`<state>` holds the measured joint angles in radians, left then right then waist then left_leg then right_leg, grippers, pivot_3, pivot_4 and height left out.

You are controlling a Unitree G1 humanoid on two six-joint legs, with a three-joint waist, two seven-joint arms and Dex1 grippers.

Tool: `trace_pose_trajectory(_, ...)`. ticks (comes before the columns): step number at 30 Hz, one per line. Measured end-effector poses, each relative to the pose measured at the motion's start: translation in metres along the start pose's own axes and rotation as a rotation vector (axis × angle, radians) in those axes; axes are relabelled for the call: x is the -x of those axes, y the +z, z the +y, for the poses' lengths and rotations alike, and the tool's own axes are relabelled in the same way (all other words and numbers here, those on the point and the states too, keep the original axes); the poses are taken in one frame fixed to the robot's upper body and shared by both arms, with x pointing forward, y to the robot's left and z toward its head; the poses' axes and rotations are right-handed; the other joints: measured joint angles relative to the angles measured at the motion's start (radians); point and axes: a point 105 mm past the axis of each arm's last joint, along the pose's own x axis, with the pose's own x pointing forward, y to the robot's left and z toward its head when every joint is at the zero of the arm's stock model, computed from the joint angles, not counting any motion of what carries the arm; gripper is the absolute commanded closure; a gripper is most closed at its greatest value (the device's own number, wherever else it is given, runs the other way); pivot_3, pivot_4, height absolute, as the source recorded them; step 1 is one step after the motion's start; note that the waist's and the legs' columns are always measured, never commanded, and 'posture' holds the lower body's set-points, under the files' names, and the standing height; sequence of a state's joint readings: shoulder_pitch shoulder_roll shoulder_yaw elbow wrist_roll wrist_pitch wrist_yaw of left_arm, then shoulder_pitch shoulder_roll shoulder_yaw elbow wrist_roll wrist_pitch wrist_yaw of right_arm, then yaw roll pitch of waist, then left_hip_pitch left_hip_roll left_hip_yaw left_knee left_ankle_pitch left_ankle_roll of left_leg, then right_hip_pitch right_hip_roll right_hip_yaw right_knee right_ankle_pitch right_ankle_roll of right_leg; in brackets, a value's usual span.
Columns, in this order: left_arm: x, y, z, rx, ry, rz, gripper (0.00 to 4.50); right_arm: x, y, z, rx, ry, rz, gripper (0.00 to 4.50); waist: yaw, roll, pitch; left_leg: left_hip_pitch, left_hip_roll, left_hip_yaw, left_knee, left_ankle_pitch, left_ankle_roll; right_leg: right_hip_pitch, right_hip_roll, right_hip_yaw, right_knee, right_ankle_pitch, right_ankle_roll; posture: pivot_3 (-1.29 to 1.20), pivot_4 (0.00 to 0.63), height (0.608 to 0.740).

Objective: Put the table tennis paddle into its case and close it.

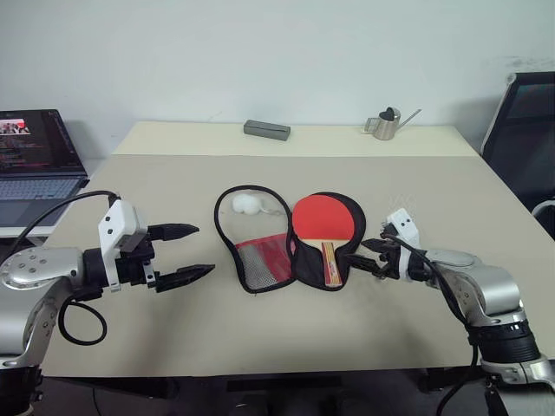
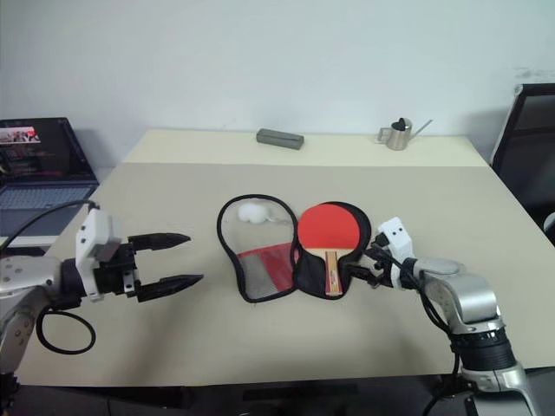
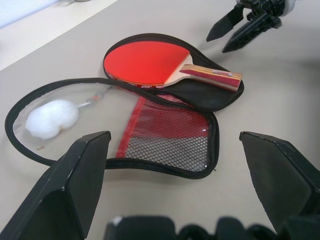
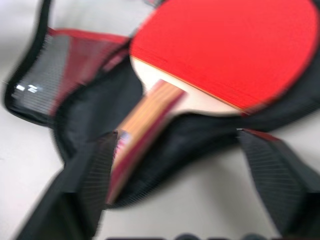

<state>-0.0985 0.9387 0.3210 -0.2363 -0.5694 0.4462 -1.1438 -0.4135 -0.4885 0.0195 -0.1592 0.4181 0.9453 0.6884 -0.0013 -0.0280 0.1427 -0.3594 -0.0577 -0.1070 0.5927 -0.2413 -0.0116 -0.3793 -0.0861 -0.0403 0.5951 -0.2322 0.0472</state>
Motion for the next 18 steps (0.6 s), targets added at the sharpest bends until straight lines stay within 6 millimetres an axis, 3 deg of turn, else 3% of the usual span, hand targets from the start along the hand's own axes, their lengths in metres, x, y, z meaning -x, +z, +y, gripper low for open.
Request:
trace_pose_trajectory(13,0.004,-0.020,0.024,0.107,0.209,-0.030,0.00,0.012,0.030,0.033,0.142,0.173,-0.113,0.03,0.000,0.000,0.000,0.001,0.000,0.000,0.000,0.000,0.000,0.000,0.000,0.000,0.000,0.000,0.001,0.00,0.150,0.740)
trace_pose_trajectory(18,0.009,-0.026,0.061,0.105,0.396,-0.015,0.00,0.019,0.047,0.038,0.250,0.213,-0.133,0.03,0.002,0.000,0.000,0.002,0.000,0.000,0.000,0.000,0.000,0.000,0.000,-0.001,0.000,0.001,0.002,0.00,0.150,0.740)
